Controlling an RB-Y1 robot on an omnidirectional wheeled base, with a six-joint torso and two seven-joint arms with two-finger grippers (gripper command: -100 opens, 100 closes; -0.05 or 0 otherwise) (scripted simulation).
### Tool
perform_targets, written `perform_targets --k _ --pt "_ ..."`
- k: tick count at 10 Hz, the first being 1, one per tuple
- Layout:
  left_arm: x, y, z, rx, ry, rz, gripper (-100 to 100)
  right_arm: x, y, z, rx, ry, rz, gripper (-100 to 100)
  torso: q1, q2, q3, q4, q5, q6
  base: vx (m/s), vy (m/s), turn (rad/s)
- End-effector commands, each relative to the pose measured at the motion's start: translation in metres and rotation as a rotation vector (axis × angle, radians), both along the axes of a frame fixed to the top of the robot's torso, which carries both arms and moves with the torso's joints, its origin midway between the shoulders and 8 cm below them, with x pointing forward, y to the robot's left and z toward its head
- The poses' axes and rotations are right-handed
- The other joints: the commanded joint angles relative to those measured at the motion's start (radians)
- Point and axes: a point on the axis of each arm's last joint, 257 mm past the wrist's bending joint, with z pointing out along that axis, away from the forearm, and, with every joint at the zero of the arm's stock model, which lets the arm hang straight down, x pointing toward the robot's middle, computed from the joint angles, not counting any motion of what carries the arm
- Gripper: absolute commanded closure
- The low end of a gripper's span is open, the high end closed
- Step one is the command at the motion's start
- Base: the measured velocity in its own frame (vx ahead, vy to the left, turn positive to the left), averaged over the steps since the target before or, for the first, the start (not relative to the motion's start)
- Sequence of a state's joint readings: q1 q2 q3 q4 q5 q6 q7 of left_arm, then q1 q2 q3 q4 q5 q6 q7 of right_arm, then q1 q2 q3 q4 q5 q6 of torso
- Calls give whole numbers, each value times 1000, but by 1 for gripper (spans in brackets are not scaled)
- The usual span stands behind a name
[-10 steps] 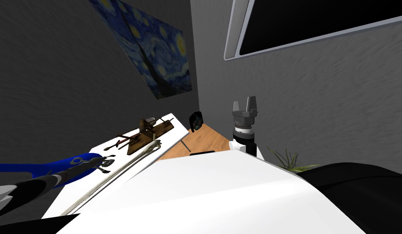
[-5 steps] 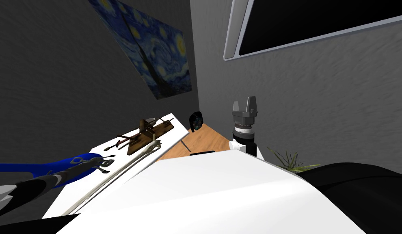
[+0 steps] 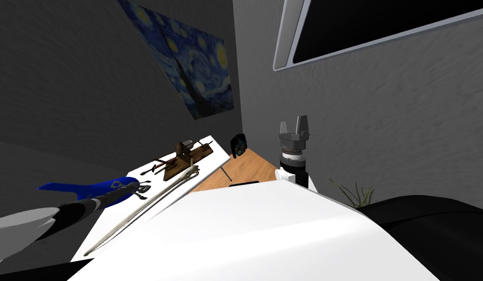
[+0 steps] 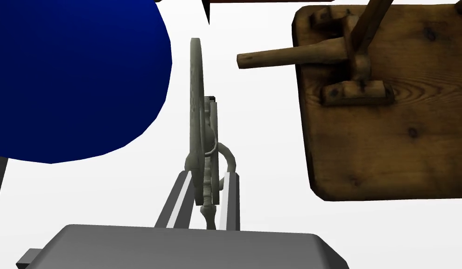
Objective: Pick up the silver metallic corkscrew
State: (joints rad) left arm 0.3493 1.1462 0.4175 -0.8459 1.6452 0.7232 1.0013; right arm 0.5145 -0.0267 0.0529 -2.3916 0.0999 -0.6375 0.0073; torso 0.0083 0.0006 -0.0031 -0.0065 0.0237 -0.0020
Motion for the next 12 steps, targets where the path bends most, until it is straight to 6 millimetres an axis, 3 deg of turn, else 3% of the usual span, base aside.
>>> perform_targets --k 1,2,3,4,5,6,9,10,11,12 --pt "29 -34 -16 -74 -22 -44 100 0 0 0 0 0 0 0 0 0 0 0 0 0 -25 53 316" --pt "42 -47 -21 -85 -22 -75 100 0 0 0 0 0 0 0 3 0 -1 -1 4 -1 -24 62 187" --pt "32 -45 -31 -81 5 -67 100 0 0 0 0 0 0 0 4 -1 -2 -3 10 2 -6 42 -28" --pt "37 -47 -28 -54 22 -95 100 0 0 0 0 0 0 0 4 -2 -4 -6 18 3 -2 7 -30" --pt "67 -75 -31 -115 -22 -122 100 0 0 0 0 0 0 0 4 -4 -5 -7 22 3 -20 51 291" --pt "73 -87 -40 -139 -16 -137 100 0 0 0 0 0 0 0 7 -4 -6 -8 25 2 -14 65 176" --pt "72 -87 -43 -81 34 -174 100 0 0 0 0 0 0 0 9 -8 -11 -13 38 6 -9 5 -8" --pt "102 -120 -44 -140 -3 -207 100 0 0 0 0 0 0 0 11 -10 -12 -14 39 5 -23 53 336" --pt "116 -135 -44 -143 -10 -241 100 0 0 0 0 0 0 0 15 -9 -12 -14 40 3 -24 63 211" --pt "111 -130 -48 -113 22 -244 100 0 0 0 0 0 0 0 16 -10 -12 -14 41 7 -4 33 -53"
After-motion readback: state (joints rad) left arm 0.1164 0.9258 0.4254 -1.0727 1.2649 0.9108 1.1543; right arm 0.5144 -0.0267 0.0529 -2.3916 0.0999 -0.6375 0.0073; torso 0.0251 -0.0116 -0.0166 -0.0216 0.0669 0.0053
